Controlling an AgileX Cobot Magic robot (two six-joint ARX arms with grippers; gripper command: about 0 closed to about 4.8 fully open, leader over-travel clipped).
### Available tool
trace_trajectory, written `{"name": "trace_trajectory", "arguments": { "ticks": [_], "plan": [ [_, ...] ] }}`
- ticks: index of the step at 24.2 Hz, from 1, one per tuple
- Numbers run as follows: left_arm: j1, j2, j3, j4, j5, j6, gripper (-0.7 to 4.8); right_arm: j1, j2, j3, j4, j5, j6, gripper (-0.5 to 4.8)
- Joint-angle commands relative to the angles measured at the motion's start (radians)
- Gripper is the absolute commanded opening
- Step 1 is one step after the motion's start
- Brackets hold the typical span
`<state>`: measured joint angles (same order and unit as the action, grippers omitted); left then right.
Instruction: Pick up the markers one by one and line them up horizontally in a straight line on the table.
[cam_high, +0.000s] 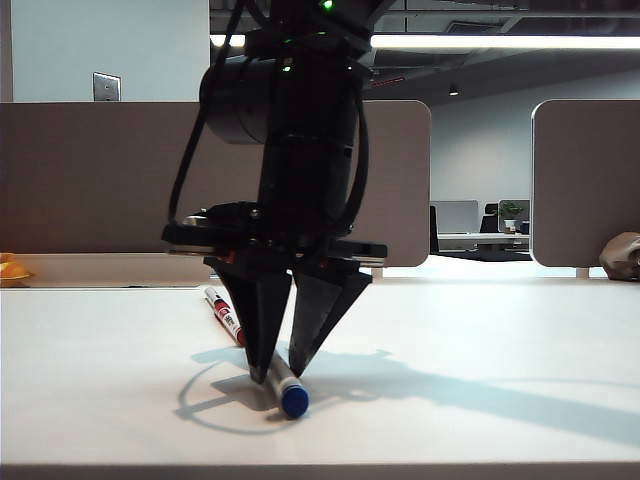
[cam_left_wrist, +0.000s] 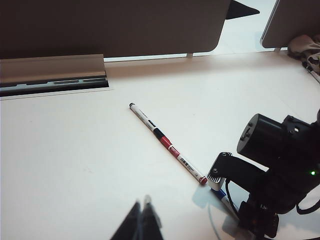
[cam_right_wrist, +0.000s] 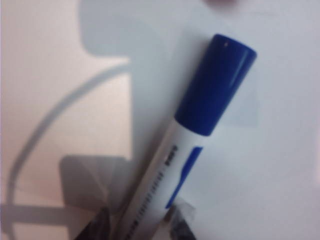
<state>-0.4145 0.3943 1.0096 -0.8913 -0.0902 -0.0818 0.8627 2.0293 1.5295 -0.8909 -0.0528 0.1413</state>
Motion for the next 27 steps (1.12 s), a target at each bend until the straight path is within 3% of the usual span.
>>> {"name": "trace_trajectory", "arguments": {
  "ticks": [1, 11, 27],
  "plan": [
    [0.000, -0.001, 0.003, 0.010, -0.001, 0.003, -0.04, -0.016, 0.005, -0.005, -0.030, -0.016, -0.039, 1.56],
    [0.000, -0.005, 0.003, 0.017, -0.003, 0.003, -0.04, -0.021, 0.005, -0.005, -0.022, -0.077, -0.141, 1.56],
    [0.000, -0.005, 0.003, 0.016, -0.003, 0.003, -0.04, -0.020, 0.005, -0.004, -0.015, -0.146, -0.198, 1.56]
  ]
}}
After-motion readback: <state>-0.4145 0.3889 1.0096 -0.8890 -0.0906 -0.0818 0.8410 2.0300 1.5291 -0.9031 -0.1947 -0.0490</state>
